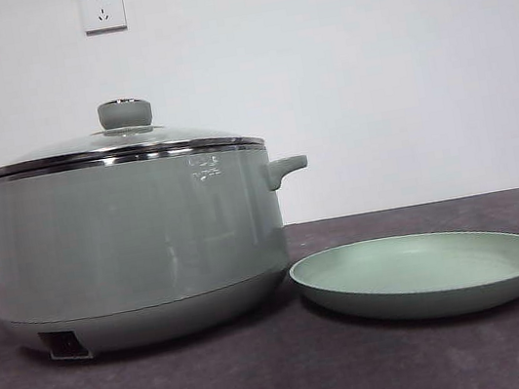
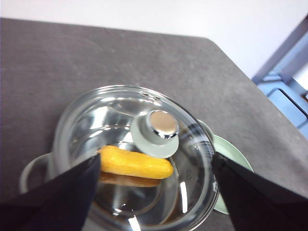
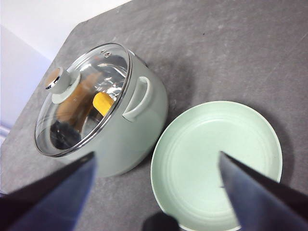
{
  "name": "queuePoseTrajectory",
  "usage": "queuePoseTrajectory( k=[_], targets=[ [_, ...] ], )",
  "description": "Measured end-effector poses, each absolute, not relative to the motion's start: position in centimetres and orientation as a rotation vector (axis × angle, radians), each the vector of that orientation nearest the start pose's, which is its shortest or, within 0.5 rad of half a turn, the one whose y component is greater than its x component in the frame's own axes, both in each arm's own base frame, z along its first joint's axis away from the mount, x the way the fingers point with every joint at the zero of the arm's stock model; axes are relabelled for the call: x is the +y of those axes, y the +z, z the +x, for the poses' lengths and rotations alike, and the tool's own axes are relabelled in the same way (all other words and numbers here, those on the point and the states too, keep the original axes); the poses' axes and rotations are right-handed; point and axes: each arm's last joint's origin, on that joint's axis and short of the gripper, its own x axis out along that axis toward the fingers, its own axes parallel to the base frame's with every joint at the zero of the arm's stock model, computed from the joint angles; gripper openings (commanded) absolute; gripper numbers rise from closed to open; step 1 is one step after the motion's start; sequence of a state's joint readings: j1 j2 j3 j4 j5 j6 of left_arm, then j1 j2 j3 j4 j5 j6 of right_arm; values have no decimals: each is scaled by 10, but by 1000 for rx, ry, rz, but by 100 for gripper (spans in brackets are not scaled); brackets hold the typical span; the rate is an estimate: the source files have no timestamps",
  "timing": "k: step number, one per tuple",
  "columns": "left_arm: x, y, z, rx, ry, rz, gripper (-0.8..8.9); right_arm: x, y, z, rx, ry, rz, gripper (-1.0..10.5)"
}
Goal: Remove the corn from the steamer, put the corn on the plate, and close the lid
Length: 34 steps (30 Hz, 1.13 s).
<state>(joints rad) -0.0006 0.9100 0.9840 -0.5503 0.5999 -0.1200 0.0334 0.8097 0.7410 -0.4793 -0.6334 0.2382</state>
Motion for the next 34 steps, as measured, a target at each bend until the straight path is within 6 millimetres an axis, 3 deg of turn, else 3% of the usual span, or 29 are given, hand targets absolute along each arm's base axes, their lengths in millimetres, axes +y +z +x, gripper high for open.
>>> queuePoseTrajectory(
  k=[6,12,19,22,26,27,31,34],
  targets=[
    [-40,354,215,562,-586,-201,502,23,290,164,610,585,389,473],
    [-83,350,248,643,-553,-46,501,23,290,163,610,585,389,473],
    [-129,319,282,754,-496,128,501,23,290,163,610,585,389,473],
    [-138,301,295,790,-456,183,501,23,290,164,610,585,389,473],
    [-143,296,305,770,-461,182,499,23,290,163,609,586,388,473],
    [-144,296,306,765,-462,181,480,23,290,164,610,585,389,473],
    [-147,295,306,756,-472,189,148,23,290,163,609,585,388,472],
    [-148,296,304,760,-483,206,-2,23,290,163,609,585,388,472]
  ],
)
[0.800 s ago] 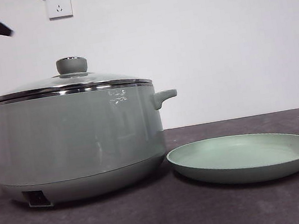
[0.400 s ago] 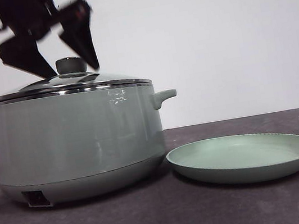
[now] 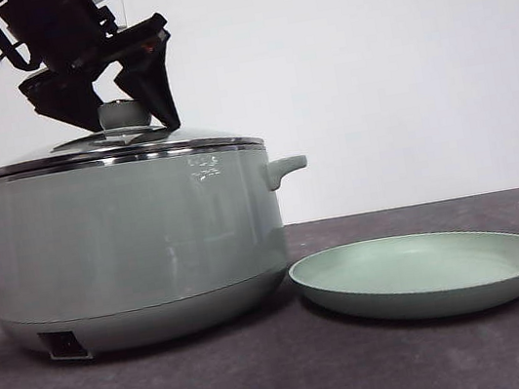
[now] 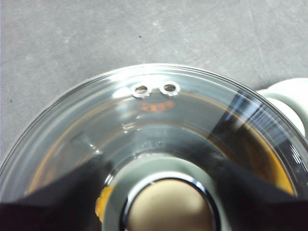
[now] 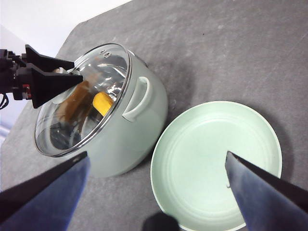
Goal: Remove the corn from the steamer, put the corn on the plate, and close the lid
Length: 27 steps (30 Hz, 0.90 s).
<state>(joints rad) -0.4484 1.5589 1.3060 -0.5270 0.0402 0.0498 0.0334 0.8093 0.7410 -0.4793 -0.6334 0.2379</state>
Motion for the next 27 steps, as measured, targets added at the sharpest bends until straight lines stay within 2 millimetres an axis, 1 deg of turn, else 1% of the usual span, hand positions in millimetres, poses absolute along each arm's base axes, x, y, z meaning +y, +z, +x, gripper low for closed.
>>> queuePoseTrajectory(
  k=[1,6,11,17,23,27],
  targets=[
    [-147,297,303,763,-487,207,-14,23,290,163,610,586,389,472],
    [-149,303,295,756,-470,236,-10,22,290,164,609,580,387,472],
    [-146,307,289,779,-457,245,-10,22,290,164,609,580,387,471],
    [-141,322,280,810,-450,265,-10,22,290,164,609,580,387,471],
    [-143,351,283,715,-454,248,-9,24,290,163,611,588,385,470],
    [-142,371,281,658,-454,235,-9,29,291,163,613,619,375,470]
  ],
)
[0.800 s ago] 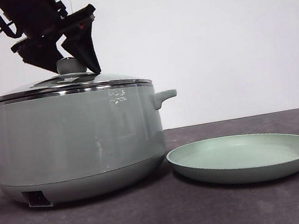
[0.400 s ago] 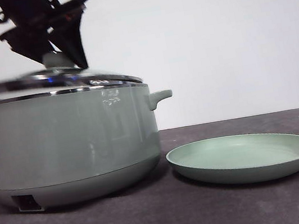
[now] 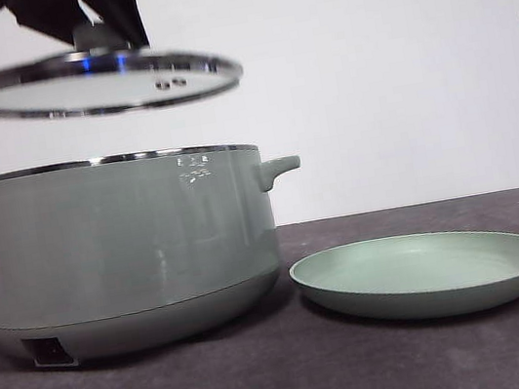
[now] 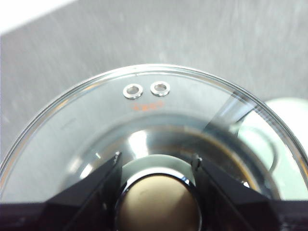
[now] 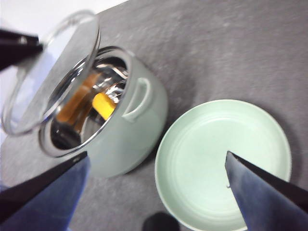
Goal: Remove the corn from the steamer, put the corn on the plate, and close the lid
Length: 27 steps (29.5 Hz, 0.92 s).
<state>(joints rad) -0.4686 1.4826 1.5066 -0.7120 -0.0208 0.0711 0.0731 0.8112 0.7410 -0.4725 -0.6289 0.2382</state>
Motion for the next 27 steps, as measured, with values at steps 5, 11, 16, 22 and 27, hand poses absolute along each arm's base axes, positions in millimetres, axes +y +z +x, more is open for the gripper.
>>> queuePoseTrajectory(
  k=[5,11,16,22,27],
  targets=[
    [-132,408,262,551,-453,211,-9,45,293,171,611,705,355,469],
    [-109,449,218,399,-442,176,-9,77,315,193,641,834,311,469],
    [-89,467,186,324,-321,179,-9,116,337,219,641,966,236,468],
    [-67,485,147,224,-235,157,-9,168,355,250,695,1061,104,405],
    [-52,491,123,188,-157,170,-9,212,368,275,736,1068,-83,407]
  ],
)
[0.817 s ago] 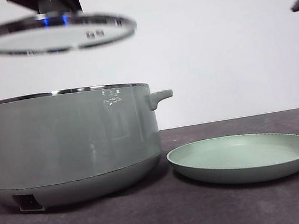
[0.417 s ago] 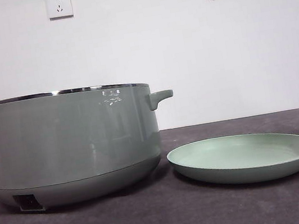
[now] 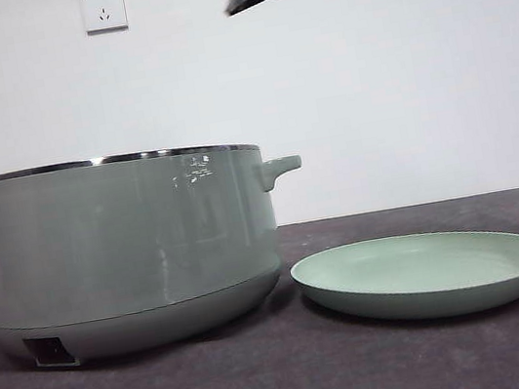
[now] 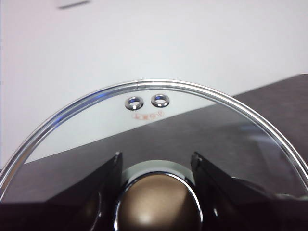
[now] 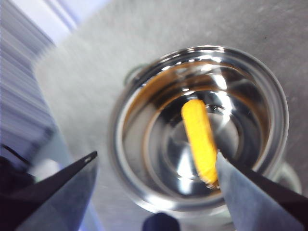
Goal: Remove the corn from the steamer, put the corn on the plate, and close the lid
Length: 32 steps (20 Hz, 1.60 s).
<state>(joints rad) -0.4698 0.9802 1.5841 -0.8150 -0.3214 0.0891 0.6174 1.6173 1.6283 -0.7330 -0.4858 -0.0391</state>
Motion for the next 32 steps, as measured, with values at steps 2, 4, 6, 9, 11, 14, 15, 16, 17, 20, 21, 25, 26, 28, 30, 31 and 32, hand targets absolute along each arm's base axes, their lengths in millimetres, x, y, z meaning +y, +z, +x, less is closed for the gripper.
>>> queuePoseTrajectory(
  k=[2,4,6,9,11,14,15,16,17,20,21,25,26,28,30,31,32],
  targets=[
    [-46,493,113,180,-109,178,-9,236,370,288,748,1060,-193,407],
    [-39,495,101,155,-111,168,-9,258,364,301,728,1050,-278,407],
    [-33,498,88,123,-113,153,-9,281,349,312,724,1041,-369,409],
    [-28,499,79,103,-108,145,-9,315,306,320,785,1017,-537,409],
    [-28,497,77,125,-112,154,-9,335,271,321,839,1029,-621,409],
    [-27,493,77,165,-113,172,-9,352,235,324,875,1040,-676,408],
    [-28,493,78,169,-114,174,-9,354,229,326,874,1042,-679,404],
    [-29,493,79,172,-114,175,-9,355,225,327,880,1041,-681,394],
    [-29,492,79,172,-114,176,-9,355,221,328,889,1033,-688,333],
    [-28,491,78,190,-115,183,-9,354,211,334,903,997,-706,105],
    [-28,491,78,190,-115,184,-9,354,210,334,906,998,-705,-7],
    [-28,490,78,191,-109,184,-9,357,213,336,866,990,-699,-16],
    [-27,491,78,191,-95,186,-9,358,218,337,851,989,-695,-16],
    [-27,491,78,191,-89,187,-9,353,256,334,763,975,-664,-16],
    [-27,491,78,189,-90,185,-9,332,326,319,614,951,-593,-16],
    [-27,491,78,183,-90,183,-9,316,356,310,561,923,-563,-16],
    [-28,493,79,168,-89,176,-9,298,384,299,531,876,-550,-16]
  ],
)
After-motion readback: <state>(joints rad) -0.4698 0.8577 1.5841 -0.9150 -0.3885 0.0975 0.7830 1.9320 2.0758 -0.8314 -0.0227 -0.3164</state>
